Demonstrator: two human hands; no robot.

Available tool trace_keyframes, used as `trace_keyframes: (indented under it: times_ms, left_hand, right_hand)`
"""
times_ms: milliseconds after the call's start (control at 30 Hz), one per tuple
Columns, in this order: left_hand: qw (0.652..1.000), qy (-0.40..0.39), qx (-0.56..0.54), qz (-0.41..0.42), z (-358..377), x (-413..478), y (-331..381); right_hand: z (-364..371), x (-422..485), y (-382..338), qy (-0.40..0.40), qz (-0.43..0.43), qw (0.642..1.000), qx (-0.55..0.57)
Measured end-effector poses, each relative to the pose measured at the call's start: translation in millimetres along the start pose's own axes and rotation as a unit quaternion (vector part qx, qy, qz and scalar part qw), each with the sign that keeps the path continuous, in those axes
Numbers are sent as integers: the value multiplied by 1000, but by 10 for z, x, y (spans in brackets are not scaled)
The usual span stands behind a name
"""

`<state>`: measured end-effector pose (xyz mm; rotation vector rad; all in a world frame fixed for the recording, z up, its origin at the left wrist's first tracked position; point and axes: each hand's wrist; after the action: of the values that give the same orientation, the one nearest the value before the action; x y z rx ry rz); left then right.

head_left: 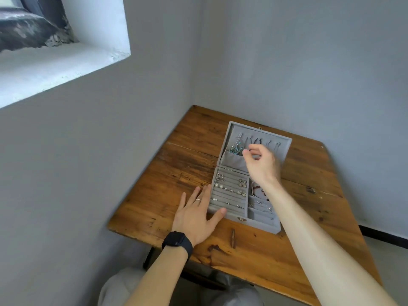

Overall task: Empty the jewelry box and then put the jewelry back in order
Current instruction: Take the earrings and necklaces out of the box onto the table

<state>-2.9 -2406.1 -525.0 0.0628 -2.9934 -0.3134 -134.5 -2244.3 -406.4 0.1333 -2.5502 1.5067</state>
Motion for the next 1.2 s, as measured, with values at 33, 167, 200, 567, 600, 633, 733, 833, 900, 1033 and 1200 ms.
trace_keyframes:
  times_ms: [33,167,200,567,600,633,733,833,900,1033,1200]
  left_hand:
    - [1000,0,-4,-1,-3,1,-2]
    - [1000,7,-12,-8,-21,-3,12]
    - [1000,8,-13,-10,-25,-6,18]
    - [1000,3,-23,-12,-47,-10,20]
    - [1000,4,-23,-13,-44,-9,21]
    - [1000,4,-23,-13,-41,-7,21]
    - [1000,4,-19,-14,-38,-4,18]
    - [1000,3,-17,-14,-45,-12,19]
    - [1000,5,-19,-15,-51,-19,20]
    - [1000,-1,-21,-16,-64,-20,21]
    - [1000,-9,-20,-18,-83,-29,25]
  right_hand:
    - [48,82,-31,8,8,1000,9]
    - [197,277,-101,28,34,999,13]
    - [230,305,-111,31,40,999,11]
    - [405,500,-115,54,118,989,74]
    - [404,510,-108,52,122,988,84]
    - [399,516,-98,52,125,987,92]
    - [385,530,-83,58,130,984,111]
    - [372,527,-100,69,134,980,129]
    - [354,531,-117,75,134,977,147]
    - [289,579,-155,83,135,972,173]
    - [218,620,-273,111,91,966,214]
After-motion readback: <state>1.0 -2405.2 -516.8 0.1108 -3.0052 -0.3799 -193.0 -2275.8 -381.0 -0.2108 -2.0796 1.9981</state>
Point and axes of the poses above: each hand's wrist, its own x-axis towards the middle knuckle, its own z-axis out of the palm, y = z × x, and after that the axes turned 15 degrees about x, right-handed
